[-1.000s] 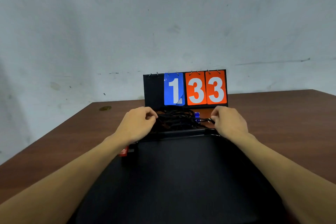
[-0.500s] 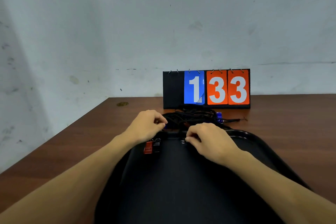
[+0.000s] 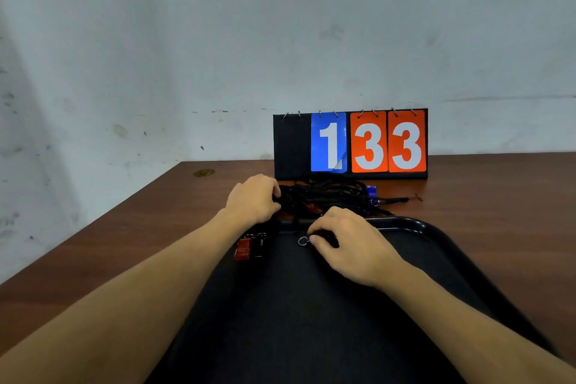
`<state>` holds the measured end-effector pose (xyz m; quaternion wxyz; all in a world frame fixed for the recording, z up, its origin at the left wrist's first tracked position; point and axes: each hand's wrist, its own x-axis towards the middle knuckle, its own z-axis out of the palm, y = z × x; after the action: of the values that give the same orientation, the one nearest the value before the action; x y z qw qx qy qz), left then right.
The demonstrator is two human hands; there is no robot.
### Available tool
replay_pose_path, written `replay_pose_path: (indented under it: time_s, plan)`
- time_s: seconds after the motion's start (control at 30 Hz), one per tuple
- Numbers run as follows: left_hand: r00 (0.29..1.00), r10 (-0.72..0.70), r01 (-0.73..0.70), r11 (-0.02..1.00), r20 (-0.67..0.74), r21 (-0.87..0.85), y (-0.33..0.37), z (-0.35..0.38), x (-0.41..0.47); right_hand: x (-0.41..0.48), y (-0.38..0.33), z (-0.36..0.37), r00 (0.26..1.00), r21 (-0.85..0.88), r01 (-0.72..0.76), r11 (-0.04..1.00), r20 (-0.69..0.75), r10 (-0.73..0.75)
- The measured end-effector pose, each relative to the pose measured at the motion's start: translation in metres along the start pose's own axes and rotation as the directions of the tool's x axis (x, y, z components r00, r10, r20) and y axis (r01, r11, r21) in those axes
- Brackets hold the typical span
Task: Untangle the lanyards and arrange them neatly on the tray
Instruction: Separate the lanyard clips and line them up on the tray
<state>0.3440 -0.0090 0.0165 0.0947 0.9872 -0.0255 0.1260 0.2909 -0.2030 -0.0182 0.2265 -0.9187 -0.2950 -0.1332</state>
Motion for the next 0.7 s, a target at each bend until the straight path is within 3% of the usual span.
replay_pose_path:
  time_s: [0.33,0.7]
  plan:
    - [1.000,0.001,-0.002,0.996,0.003,0.087,0.000,0.009,0.003,0.000,0.001,0.002,0.999,-0.011,0.033,0.999,0.016,-0.033]
    - [0.999,-0.032,0.036,0.987,0.027,-0.154,0.006,-0.018,-0.017,-0.003,-0.002,-0.002,0.999,-0.045,0.041,0.998,-0.008,-0.042]
